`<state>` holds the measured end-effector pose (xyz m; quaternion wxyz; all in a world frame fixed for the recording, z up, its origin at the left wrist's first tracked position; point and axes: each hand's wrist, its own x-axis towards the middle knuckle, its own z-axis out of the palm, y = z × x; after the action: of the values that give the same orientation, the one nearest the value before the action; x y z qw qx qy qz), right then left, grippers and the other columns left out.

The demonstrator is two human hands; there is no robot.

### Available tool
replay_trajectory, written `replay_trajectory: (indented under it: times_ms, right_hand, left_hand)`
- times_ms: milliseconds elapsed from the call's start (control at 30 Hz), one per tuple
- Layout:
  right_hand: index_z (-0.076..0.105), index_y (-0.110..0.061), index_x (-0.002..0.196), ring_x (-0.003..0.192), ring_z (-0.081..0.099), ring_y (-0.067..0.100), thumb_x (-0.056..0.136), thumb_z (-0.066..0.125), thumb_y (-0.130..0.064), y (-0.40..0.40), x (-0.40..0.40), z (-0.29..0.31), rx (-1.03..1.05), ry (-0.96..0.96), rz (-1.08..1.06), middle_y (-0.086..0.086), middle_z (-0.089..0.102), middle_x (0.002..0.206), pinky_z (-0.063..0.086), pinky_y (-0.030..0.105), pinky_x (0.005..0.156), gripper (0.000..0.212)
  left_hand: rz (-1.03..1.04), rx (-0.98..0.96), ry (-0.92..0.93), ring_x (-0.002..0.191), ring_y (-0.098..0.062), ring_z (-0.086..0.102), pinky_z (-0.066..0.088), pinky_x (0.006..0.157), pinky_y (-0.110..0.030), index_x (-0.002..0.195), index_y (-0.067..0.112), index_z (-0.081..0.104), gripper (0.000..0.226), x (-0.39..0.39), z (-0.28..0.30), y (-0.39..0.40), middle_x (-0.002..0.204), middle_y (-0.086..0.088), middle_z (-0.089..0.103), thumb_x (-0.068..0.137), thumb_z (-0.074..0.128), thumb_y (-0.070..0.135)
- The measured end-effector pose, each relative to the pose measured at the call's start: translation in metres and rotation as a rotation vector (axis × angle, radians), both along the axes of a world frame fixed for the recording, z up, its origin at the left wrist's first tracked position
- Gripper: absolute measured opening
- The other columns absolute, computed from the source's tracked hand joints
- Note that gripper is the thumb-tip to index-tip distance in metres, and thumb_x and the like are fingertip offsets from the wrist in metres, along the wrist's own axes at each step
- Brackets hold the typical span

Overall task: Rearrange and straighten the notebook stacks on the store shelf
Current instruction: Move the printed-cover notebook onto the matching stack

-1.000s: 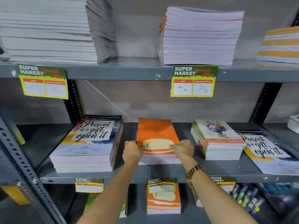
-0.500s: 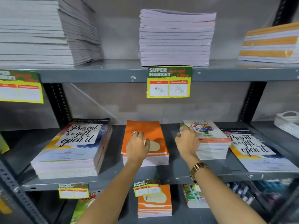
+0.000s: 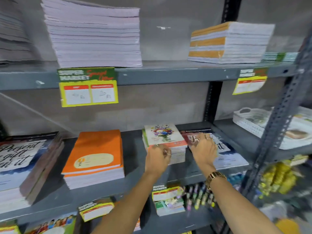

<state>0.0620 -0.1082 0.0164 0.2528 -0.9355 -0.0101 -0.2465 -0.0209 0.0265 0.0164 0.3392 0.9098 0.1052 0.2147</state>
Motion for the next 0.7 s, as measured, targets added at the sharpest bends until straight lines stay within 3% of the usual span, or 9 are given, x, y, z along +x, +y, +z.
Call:
replay_trajectory:
  times_ms: [100, 267, 367, 467, 533, 567, 633, 700]
  right_hand:
    - [0.064, -0.004, 0.107, 0.106, 0.056, 0.038, 0.08, 0.059, -0.007, -0.037, 0.015, -0.008, -0.034, 0.063, -0.038, 0.019, 0.064, 0.111, 0.043, 0.043, 0.086, 0.027]
    - [0.059, -0.007, 0.116, 0.115, 0.051, 0.033, 0.085, 0.057, -0.014, -0.09, 0.036, -0.022, -0.168, 0.211, -0.106, 0.014, 0.058, 0.123, 0.042, 0.043, 0.093, 0.032]
    - [0.055, -0.005, 0.122, 0.121, 0.046, 0.035, 0.088, 0.058, -0.023, -0.113, 0.049, -0.03, -0.168, 0.315, -0.116, 0.016, 0.052, 0.13, 0.041, 0.044, 0.099, 0.038]
    - [0.046, -0.003, 0.128, 0.126, 0.041, 0.036, 0.089, 0.055, -0.031, -0.13, 0.059, -0.038, -0.129, 0.464, -0.146, 0.018, 0.046, 0.136, 0.039, 0.043, 0.102, 0.049]
    - [0.04, -0.002, 0.133, 0.127, 0.04, 0.036, 0.088, 0.056, -0.039, -0.139, 0.064, -0.043, -0.101, 0.576, -0.169, 0.019, 0.043, 0.139, 0.039, 0.042, 0.102, 0.06]
    - [0.038, -0.001, 0.134, 0.127, 0.041, 0.036, 0.087, 0.056, -0.042, -0.142, 0.066, -0.045, -0.08, 0.621, -0.175, 0.019, 0.044, 0.139, 0.04, 0.041, 0.102, 0.065]
    - [0.037, 0.001, 0.134, 0.124, 0.046, 0.036, 0.087, 0.055, -0.046, -0.145, 0.071, -0.049, -0.071, 0.666, -0.167, 0.02, 0.047, 0.135, 0.044, 0.039, 0.099, 0.069]
    - [0.037, 0.002, 0.135, 0.12, 0.049, 0.035, 0.086, 0.053, -0.05, -0.146, 0.076, -0.051, -0.136, 0.673, -0.169, 0.02, 0.049, 0.133, 0.047, 0.037, 0.095, 0.074]
  left_hand:
    - [-0.044, -0.081, 0.04, 0.082, -0.032, 0.066, 0.053, 0.072, -0.037, 0.088, 0.01, 0.07, 0.02, 0.017, -0.009, -0.036, 0.089, -0.016, 0.073, 0.086, 0.055, 0.022]
    - [-0.148, -0.165, 0.308, 0.088, -0.034, 0.063, 0.054, 0.08, -0.042, 0.083, 0.007, 0.062, 0.011, 0.043, -0.023, -0.079, 0.086, -0.02, 0.067, 0.085, 0.059, 0.017]
    - [-0.117, -0.243, 0.38, 0.073, -0.025, 0.052, 0.044, 0.07, -0.034, 0.059, 0.017, 0.039, 0.033, 0.056, -0.028, -0.1, 0.077, -0.013, 0.052, 0.085, 0.059, 0.012]
    - [-0.019, -0.448, 0.485, 0.057, -0.016, 0.042, 0.04, 0.064, -0.031, 0.056, 0.02, 0.029, 0.042, 0.068, -0.031, -0.117, 0.061, -0.003, 0.041, 0.085, 0.059, 0.012]
    - [0.032, -0.616, 0.513, 0.071, -0.024, 0.054, 0.05, 0.07, -0.035, 0.069, 0.008, 0.048, 0.021, 0.075, -0.029, -0.125, 0.071, -0.011, 0.053, 0.084, 0.061, 0.015]
    - [0.05, -0.698, 0.513, 0.085, -0.029, 0.058, 0.052, 0.076, -0.037, 0.087, 0.001, 0.055, 0.017, 0.08, -0.03, -0.128, 0.089, -0.017, 0.06, 0.083, 0.063, 0.016]
    - [0.076, -0.864, 0.527, 0.097, -0.031, 0.053, 0.05, 0.081, -0.037, 0.107, 0.0, 0.049, 0.03, 0.09, -0.03, -0.133, 0.11, -0.018, 0.055, 0.083, 0.063, 0.013]
    - [0.107, -1.005, 0.527, 0.099, -0.03, 0.049, 0.048, 0.083, -0.037, 0.111, 0.0, 0.046, 0.033, 0.096, -0.03, -0.134, 0.107, -0.015, 0.048, 0.083, 0.062, 0.008]
